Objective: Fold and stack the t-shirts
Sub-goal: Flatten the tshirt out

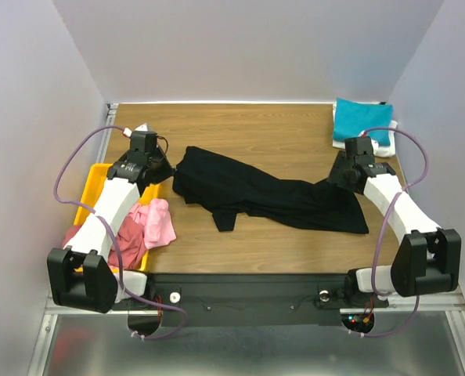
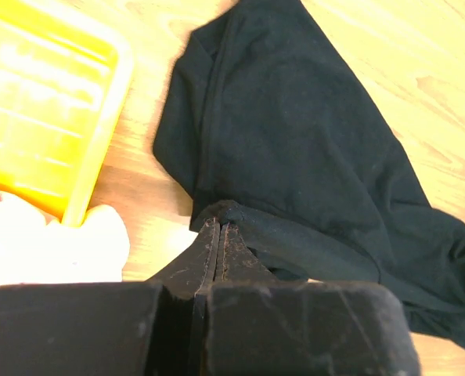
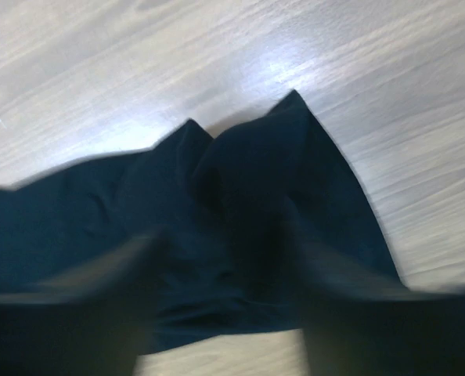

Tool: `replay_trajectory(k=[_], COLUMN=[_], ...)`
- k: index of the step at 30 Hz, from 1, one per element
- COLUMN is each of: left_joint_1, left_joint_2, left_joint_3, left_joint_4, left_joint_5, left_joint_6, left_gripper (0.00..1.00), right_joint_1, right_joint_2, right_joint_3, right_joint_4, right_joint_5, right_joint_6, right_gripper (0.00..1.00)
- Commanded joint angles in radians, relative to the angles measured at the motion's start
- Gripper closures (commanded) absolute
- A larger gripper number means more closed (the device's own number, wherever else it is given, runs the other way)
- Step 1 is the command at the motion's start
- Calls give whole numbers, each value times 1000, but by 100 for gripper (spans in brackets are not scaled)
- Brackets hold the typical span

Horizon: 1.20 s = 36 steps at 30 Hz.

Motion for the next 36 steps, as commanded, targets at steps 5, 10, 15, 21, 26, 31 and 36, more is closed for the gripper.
replay_trajectory(k=[5, 10, 15, 21, 26, 31, 36], left_joint_1=[8, 8, 8, 16, 20, 22, 22], left_joint_2=[6, 17, 3, -6, 20, 46, 57], left_joint_3=[-11, -21, -63, -106, -97, -66, -49], left_joint_4=[33, 41, 54, 84, 97, 87, 71], left_joint_5=[56, 76, 81, 91, 119, 124, 125], left_joint_6=[20, 28, 37, 29, 40, 57, 68], left_gripper=[100, 100, 100, 100, 100, 100, 100], right_joint_1=[-6, -7, -47, -80, -80, -80, -80], right_joint_2=[-91, -91, -10, 44, 55, 41, 94], right_joint_3=[-6, -90, -92, -71, -32, -15, -32], right_joint_4=[-73, -101, -99, -95, -96, -88, -56], right_joint_5=[-6, -37, -46, -59, 10, 58, 69], right_joint_6=[-24, 63, 57, 54, 29, -24, -55], right_gripper=[1, 0, 0, 2, 3, 2, 2])
